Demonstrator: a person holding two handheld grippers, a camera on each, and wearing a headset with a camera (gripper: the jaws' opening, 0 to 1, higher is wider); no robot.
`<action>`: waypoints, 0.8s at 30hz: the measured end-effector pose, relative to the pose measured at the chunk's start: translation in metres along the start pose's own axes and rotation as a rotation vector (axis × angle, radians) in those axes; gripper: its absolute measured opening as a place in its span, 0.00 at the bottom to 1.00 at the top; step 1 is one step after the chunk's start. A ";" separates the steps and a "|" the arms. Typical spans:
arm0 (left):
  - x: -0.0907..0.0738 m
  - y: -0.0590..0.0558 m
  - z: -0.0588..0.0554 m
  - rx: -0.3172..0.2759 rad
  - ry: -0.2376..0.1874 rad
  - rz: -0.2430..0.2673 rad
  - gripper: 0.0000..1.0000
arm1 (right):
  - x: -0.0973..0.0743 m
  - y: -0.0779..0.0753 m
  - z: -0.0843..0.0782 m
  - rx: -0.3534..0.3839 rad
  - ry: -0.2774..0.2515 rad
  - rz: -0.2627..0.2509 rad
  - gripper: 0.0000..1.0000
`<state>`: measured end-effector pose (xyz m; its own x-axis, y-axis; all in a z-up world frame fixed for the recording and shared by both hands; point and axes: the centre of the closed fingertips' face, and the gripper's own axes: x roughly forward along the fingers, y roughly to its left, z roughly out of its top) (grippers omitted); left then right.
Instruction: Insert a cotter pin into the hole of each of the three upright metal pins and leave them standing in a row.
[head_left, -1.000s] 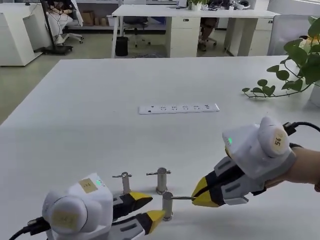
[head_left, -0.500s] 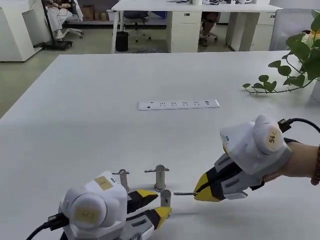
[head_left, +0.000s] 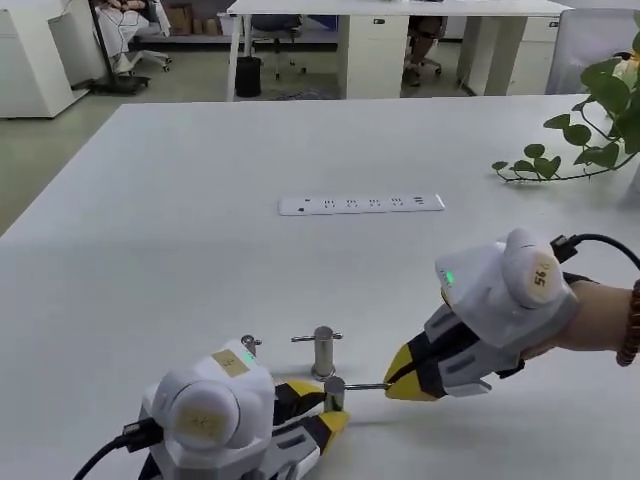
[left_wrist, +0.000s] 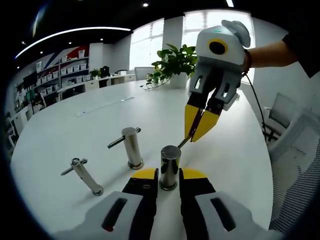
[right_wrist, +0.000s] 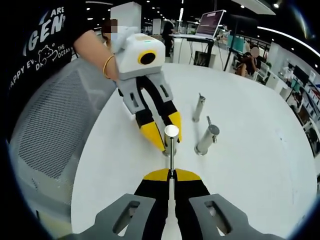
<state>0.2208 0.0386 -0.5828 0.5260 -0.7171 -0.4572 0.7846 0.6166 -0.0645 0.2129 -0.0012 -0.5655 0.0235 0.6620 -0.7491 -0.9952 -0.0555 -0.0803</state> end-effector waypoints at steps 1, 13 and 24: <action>0.000 0.000 0.000 -0.002 0.001 -0.001 0.13 | 0.000 0.000 0.001 -0.002 -0.001 0.001 0.00; 0.003 0.000 -0.003 -0.011 0.009 -0.012 0.11 | 0.007 0.000 0.011 -0.039 -0.002 0.008 0.00; 0.003 0.000 -0.003 -0.029 0.003 -0.024 0.11 | 0.014 -0.001 0.019 -0.057 0.000 0.020 0.00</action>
<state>0.2216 0.0376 -0.5874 0.5057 -0.7310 -0.4582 0.7873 0.6082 -0.1012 0.2125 0.0224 -0.5631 0.0041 0.6601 -0.7512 -0.9885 -0.1107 -0.1027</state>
